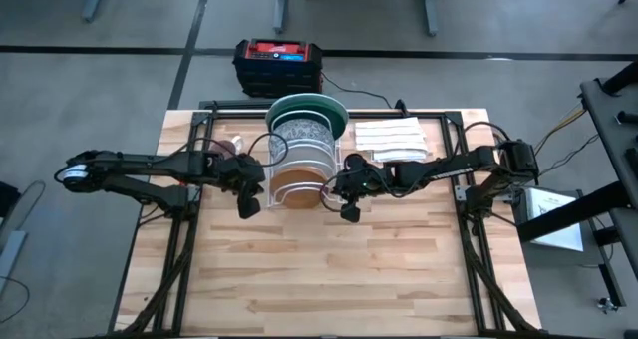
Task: Sort dishes
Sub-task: Adjust the plates in the dish rack
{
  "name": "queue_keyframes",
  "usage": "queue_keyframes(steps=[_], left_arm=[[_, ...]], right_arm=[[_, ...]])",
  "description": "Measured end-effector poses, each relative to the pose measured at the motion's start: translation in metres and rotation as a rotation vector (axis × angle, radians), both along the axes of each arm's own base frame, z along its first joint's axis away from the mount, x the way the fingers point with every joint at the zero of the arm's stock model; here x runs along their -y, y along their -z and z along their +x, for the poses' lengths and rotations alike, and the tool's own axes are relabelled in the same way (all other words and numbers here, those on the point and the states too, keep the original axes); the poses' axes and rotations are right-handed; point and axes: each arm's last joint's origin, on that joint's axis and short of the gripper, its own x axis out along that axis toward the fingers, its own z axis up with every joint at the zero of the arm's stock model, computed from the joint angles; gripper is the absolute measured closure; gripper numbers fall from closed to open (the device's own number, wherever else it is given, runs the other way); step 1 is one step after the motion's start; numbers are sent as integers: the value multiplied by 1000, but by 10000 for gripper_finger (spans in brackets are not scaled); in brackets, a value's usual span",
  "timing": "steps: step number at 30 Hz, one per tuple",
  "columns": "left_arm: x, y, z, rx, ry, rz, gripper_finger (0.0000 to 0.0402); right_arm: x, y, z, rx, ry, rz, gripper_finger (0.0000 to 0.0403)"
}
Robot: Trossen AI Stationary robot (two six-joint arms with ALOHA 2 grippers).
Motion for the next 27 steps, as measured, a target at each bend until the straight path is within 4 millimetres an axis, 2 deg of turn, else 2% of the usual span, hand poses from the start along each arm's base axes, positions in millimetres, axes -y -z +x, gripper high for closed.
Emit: queue_keyframes(steps=[4,11,13,16,22,27], left_arm=[[-2,0,-1,-9,-30,49,401],[-10,-2,-2,-43,-151,317,401],[-11,-3,-1,-38,-148,349,401],[-10,-3,-1,-38,-117,343,401],[-5,-2,1,-8,-6,197,401],[-4,-2,12,72,45,136,401]], right_arm=[[0,-1,0,4,6,2,392],[0,-11,-10,-8,42,34,358],[0,-15,-12,-6,48,41,349],[0,-18,-16,-14,48,41,338],[-1,-22,-24,-56,49,42,326],[0,-19,-25,-58,62,26,329]])
